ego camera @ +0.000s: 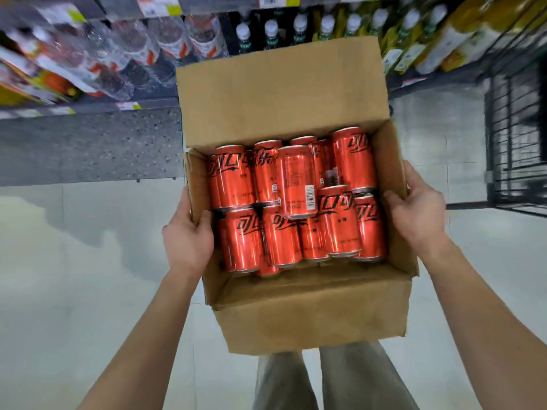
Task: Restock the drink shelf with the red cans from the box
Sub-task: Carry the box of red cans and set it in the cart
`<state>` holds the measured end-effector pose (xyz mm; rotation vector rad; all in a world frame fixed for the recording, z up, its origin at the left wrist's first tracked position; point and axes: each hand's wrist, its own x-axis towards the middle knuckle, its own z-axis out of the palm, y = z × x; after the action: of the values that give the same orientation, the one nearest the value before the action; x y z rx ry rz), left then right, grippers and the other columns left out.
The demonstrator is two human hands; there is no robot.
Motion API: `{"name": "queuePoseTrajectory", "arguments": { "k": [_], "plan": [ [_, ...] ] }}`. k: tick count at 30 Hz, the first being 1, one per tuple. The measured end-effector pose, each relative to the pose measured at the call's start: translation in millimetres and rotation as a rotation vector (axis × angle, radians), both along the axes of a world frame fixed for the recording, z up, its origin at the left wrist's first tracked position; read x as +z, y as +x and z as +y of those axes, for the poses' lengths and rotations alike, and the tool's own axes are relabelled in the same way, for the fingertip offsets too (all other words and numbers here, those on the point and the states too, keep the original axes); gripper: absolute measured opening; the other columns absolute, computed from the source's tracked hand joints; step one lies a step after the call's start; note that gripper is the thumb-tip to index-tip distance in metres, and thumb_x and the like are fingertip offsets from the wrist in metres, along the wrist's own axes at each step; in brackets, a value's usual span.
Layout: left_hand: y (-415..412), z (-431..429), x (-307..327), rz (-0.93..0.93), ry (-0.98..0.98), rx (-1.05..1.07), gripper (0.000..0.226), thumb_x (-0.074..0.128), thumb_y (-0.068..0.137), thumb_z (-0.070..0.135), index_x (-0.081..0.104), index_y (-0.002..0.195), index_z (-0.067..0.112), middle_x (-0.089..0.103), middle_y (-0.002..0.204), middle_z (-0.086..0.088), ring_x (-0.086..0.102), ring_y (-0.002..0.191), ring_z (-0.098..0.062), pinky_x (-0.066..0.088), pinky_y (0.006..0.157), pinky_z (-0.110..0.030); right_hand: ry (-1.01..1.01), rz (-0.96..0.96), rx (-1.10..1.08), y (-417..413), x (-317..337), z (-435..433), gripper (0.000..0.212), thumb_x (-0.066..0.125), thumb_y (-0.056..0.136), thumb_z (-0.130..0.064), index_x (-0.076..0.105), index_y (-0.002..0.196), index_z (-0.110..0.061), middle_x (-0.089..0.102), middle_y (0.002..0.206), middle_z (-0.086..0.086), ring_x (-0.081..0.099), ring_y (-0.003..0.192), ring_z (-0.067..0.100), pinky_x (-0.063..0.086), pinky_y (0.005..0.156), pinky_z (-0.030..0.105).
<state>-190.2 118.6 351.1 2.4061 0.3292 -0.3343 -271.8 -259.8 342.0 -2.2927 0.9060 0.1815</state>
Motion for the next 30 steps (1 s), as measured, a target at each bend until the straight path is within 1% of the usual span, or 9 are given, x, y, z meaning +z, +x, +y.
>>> {"name": "queuePoseTrajectory", "arguments": {
  "k": [5, 8, 10, 14, 17, 19, 24, 27, 30],
  "plan": [
    [-43.7, 31.2, 44.3, -0.044, -0.038, -0.077, 0.066, 0.061, 0.096, 0.013, 0.043, 0.152, 0.042, 0.076, 0.094, 0.008, 0.07, 0.079, -0.016, 0.056, 0.084, -0.033, 0.028, -0.01, -0.088, -67.9, 43.9, 29.9, 0.072, 0.064, 0.088, -0.021, 0.036, 0.148, -0.049, 0.076, 0.109, 0.007, 0.069, 0.102, 0.032, 0.053, 0.097, 0.044],
    [-73.8, 44.6, 66.3, -0.041, -0.045, -0.087, 0.067, 0.062, 0.096, 0.012, 0.042, 0.153, 0.042, 0.076, 0.117, 0.009, 0.072, 0.102, -0.013, 0.052, 0.094, -0.028, 0.003, 0.014, -0.088, -106.1, 67.9, 44.5, 0.07, 0.065, 0.089, -0.018, 0.039, 0.149, -0.045, 0.075, 0.112, 0.009, 0.069, 0.103, 0.032, 0.053, 0.094, 0.039],
    [-95.2, 49.1, 80.4, -0.026, -0.03, -0.089, 0.067, 0.062, 0.097, 0.013, 0.042, 0.153, 0.041, 0.075, 0.118, 0.008, 0.07, 0.099, -0.012, 0.049, 0.091, -0.024, 0.01, 0.022, -0.091, -132.0, 83.2, 51.7, 0.071, 0.065, 0.089, -0.018, 0.039, 0.149, -0.047, 0.076, 0.109, 0.006, 0.07, 0.102, 0.03, 0.054, 0.091, 0.035],
    [-141.2, 53.1, 102.2, -0.036, -0.004, -0.136, 0.065, 0.062, 0.096, 0.011, 0.044, 0.153, 0.037, 0.077, 0.116, -0.001, 0.073, 0.098, -0.02, 0.051, 0.087, -0.026, -0.021, 0.063, -0.094, -179.5, 111.3, 59.9, 0.067, 0.065, 0.09, -0.017, 0.043, 0.149, -0.041, 0.069, 0.077, 0.009, 0.066, 0.081, 0.035, 0.05, 0.078, 0.034],
    [-175.9, 48.7, 114.2, 0.004, -0.009, -0.094, 0.065, 0.062, 0.097, 0.012, 0.044, 0.154, 0.037, 0.078, 0.108, 0.005, 0.072, 0.089, -0.013, 0.052, 0.089, -0.025, -0.017, 0.066, -0.097, -212.6, 126.2, 59.1, 0.066, 0.065, 0.091, -0.015, 0.044, 0.149, -0.039, 0.065, 0.07, 0.01, 0.061, 0.072, 0.035, 0.05, 0.076, 0.036],
    [-199.8, 43.1, 121.0, 0.02, -0.026, -0.073, 0.064, 0.062, 0.098, 0.013, 0.043, 0.155, 0.036, 0.074, 0.122, 0.007, 0.072, 0.102, -0.012, 0.047, 0.095, -0.02, -0.015, 0.084, -0.099, -236.9, 130.8, 52.9, 0.066, 0.064, 0.091, -0.016, 0.044, 0.148, -0.042, 0.062, 0.067, 0.007, 0.058, 0.07, 0.033, 0.048, 0.073, 0.034],
    [-270.3, 19.2, 138.3, 0.024, 0.043, -0.046, 0.064, 0.062, 0.098, 0.017, 0.042, 0.156, 0.035, 0.076, 0.088, -0.014, 0.072, 0.084, -0.03, 0.057, 0.087, -0.038, -0.003, 0.082, -0.073, -296.3, 142.6, 27.0, 0.064, 0.063, 0.092, -0.016, 0.044, 0.148, -0.039, 0.063, 0.068, 0.009, 0.057, 0.069, 0.032, 0.044, 0.071, 0.033],
    [-312.5, 2.4, 147.9, 0.022, -0.004, -0.015, 0.065, 0.062, 0.098, 0.015, 0.042, 0.156, 0.037, 0.079, 0.099, -0.002, 0.072, 0.085, -0.01, 0.051, 0.087, -0.024, -0.011, 0.088, -0.067, -334.5, 150.6, 10.1, 0.064, 0.064, 0.092, -0.018, 0.043, 0.148, -0.04, 0.064, 0.073, 0.006, 0.057, 0.073, 0.03, 0.048, 0.076, 0.034],
    [-347.3, -16.1, 155.0, 0.021, -0.023, -0.037, 0.064, 0.063, 0.097, 0.01, 0.045, 0.154, 0.033, 0.055, 0.078, 0.033, 0.055, 0.063, 0.017, 0.04, 0.079, -0.015, -0.011, 0.085, -0.086, -373.2, 159.1, -7.0, 0.065, 0.064, 0.09, -0.018, 0.044, 0.147, -0.042, 0.071, 0.079, 0.01, 0.065, 0.08, 0.034, 0.051, 0.079, 0.035]
  ]
}}
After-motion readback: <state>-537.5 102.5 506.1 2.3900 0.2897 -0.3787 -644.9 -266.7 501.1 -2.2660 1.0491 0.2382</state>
